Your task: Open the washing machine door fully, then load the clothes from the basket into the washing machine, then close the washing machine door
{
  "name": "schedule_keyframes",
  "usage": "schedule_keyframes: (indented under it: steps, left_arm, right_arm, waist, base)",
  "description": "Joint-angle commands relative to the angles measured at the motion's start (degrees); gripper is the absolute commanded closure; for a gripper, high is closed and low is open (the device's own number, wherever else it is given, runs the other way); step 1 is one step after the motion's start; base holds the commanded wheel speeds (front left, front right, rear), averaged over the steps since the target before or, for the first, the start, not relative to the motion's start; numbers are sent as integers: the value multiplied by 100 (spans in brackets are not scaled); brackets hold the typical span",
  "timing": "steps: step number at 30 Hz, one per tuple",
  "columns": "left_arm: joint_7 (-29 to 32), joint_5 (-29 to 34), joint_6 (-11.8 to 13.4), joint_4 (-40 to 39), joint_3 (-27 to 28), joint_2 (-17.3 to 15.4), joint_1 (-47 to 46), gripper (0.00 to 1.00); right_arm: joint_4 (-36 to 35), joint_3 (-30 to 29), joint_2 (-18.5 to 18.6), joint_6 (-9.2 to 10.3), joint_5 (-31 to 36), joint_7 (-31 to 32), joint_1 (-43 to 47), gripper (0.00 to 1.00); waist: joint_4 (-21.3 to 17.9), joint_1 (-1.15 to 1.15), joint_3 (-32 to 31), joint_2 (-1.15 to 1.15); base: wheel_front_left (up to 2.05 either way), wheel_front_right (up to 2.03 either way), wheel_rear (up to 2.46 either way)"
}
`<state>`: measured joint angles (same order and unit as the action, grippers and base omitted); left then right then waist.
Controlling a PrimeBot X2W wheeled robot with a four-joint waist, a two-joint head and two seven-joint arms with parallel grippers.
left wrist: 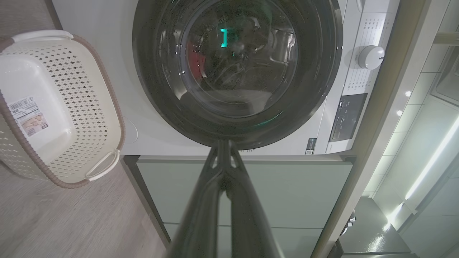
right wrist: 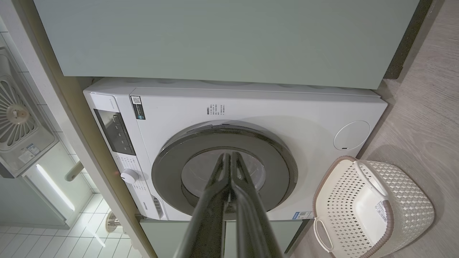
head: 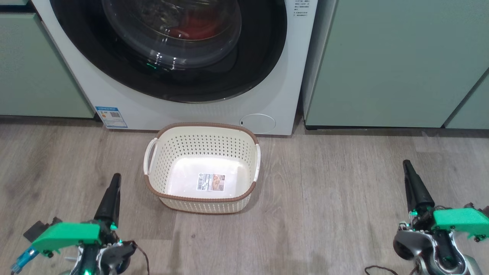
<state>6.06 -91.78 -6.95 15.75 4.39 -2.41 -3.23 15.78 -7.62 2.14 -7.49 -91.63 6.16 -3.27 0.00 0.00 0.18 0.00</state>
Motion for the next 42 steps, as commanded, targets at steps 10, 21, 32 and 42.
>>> schedule_keyframes:
  steps: [10,21,32,42]
  left_arm:
    - [48,-34,-54,-168,219,-47,-297,100]
    - [48,-34,-54,-169,219,-47,-297,100]
    - [48,-33,-54,-169,220,-47,-297,100]
    - [48,-33,-54,-169,220,-47,-297,100]
  right_arm:
    - [-176,110,74,0,-54,33,-291,100]
    - [-176,110,74,0,-54,33,-291,100]
    - [-176,110,74,0,-54,33,-291,100]
    - [-176,110,74,0,-54,33,-291,100]
  waist:
    - [0,0,0,0]
    - [0,0,0,0]
    - [0,0,0,0]
    - [0,0,0,0]
  base:
    - [0,0,0]
    - [0,0,0]
    - [0,0,0]
    - [0,0,0]
